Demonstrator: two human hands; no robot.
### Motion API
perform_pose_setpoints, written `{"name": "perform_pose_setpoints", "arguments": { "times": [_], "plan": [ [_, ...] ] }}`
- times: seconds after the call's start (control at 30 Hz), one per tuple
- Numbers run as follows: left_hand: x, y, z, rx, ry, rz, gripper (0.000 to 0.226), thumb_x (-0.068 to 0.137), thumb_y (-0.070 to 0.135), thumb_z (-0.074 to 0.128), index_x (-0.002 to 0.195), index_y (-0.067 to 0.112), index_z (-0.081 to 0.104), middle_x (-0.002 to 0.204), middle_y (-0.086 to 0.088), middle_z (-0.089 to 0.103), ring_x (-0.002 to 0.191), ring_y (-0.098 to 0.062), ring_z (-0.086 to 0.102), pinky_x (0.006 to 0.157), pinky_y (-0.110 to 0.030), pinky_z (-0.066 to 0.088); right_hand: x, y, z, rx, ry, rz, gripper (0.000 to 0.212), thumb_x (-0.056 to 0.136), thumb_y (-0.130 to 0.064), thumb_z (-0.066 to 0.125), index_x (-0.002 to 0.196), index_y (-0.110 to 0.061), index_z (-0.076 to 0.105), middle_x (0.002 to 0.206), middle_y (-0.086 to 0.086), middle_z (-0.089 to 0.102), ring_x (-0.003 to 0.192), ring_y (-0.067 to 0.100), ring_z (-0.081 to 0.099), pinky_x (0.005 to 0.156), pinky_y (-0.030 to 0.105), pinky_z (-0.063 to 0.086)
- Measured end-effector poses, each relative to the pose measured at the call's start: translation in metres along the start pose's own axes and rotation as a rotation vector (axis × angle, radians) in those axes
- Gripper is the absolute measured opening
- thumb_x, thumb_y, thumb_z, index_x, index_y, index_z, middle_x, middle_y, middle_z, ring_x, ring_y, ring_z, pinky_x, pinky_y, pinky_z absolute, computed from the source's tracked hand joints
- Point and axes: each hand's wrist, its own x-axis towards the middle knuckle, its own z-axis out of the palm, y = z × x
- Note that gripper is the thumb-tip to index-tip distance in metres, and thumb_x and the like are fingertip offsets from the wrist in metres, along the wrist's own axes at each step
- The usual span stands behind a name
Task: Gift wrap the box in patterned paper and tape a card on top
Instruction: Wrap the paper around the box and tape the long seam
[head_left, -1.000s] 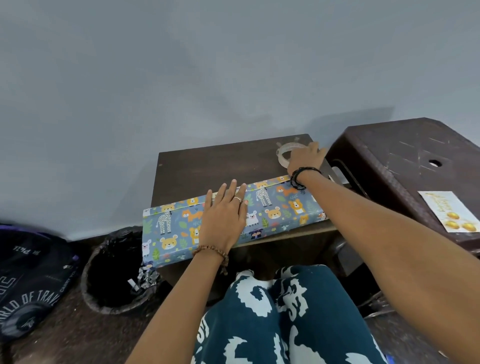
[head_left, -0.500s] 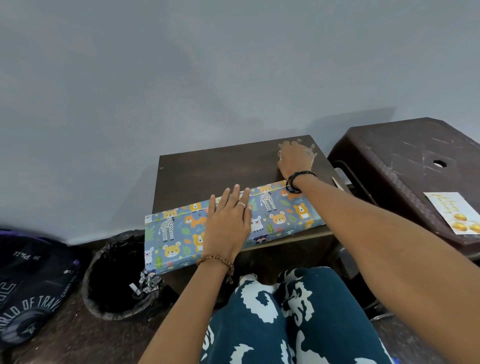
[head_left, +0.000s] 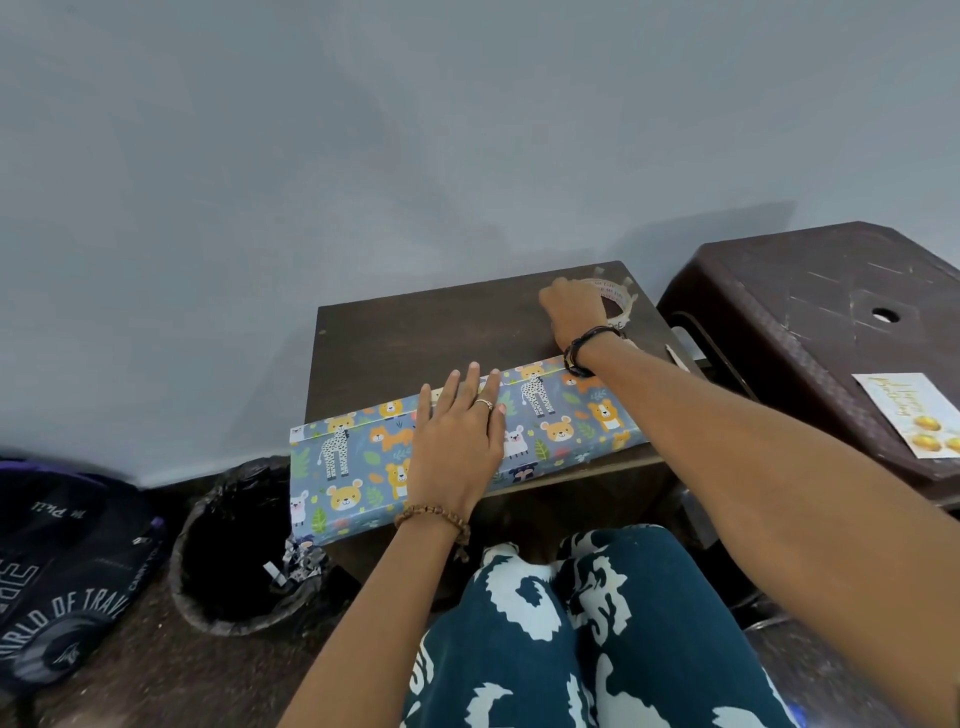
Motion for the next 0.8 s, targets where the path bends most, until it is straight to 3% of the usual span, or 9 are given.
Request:
{"name": "perform_pose_setpoints", "arguments": {
  "times": [0.1,0.23,0.43,0.53,0.63,0.8],
  "plan": [
    [0.001,-0.001,0.001,0.003,-0.023,-0.011,0.048,0.101,0.036,0.017,0.148,0.025,0.018,0.156,0.001,0.016,0.144,-0.016,0.011,0.117,-0.038,0.003,0.001,-0.003,-0.005,-0.09,-0.02,-0.082,0.035,0.088,0.012,0.045,0.118,-0.002,0.057,0.121,0.013,0.058,0.115,0.031,0.055,0.086,0.035,0.046],
    [0.001,-0.001,0.001,0.016,-0.024,-0.01,0.049,0.101,0.035,0.017,0.148,0.025,0.015,0.156,0.002,0.015,0.145,-0.016,0.009,0.117,-0.038,0.002,0.004,-0.008,-0.007,-0.169,-0.039,-0.168,0.034,0.09,0.008,0.048,0.12,-0.005,0.056,0.124,0.011,0.058,0.117,0.03,0.054,0.092,0.038,0.043],
    [0.001,-0.002,0.001,0.01,-0.008,-0.002,0.048,0.101,0.035,0.018,0.148,0.024,0.017,0.156,0.001,0.017,0.144,-0.016,0.011,0.117,-0.039,0.003,-0.001,-0.003,-0.008,-0.122,0.006,-0.111,0.034,0.088,0.009,0.048,0.121,-0.001,0.052,0.121,0.014,0.057,0.114,0.029,0.055,0.084,0.034,0.046],
    [0.003,-0.003,0.002,-0.014,0.009,0.0,0.049,0.101,0.036,0.02,0.148,0.024,0.018,0.155,0.003,0.02,0.144,-0.014,0.013,0.117,-0.037,0.004,-0.01,-0.001,-0.01,0.092,0.133,-0.032,0.029,0.091,0.0,0.047,0.12,-0.002,0.047,0.117,0.014,0.055,0.107,0.029,0.055,0.07,0.033,0.043],
    [0.006,-0.008,0.0,-0.185,0.025,-0.055,0.051,0.099,0.036,0.033,0.147,0.022,0.021,0.146,0.001,0.039,0.138,-0.013,0.028,0.116,-0.033,0.007,-0.028,-0.006,-0.02,0.437,0.307,0.14,0.019,0.095,-0.009,0.039,0.109,-0.007,0.052,0.106,0.009,0.058,0.09,0.026,0.058,0.058,0.031,0.038],
    [0.023,-0.01,-0.007,-0.334,0.037,-0.166,0.045,0.095,0.034,0.047,0.137,0.02,0.044,0.125,-0.002,0.06,0.109,-0.02,0.056,0.105,-0.033,0.03,-0.09,-0.032,-0.03,1.031,0.456,0.32,0.013,0.092,-0.019,0.048,0.101,-0.017,0.058,0.1,-0.003,0.062,0.083,0.014,0.059,0.069,0.031,0.048]
  ]
}}
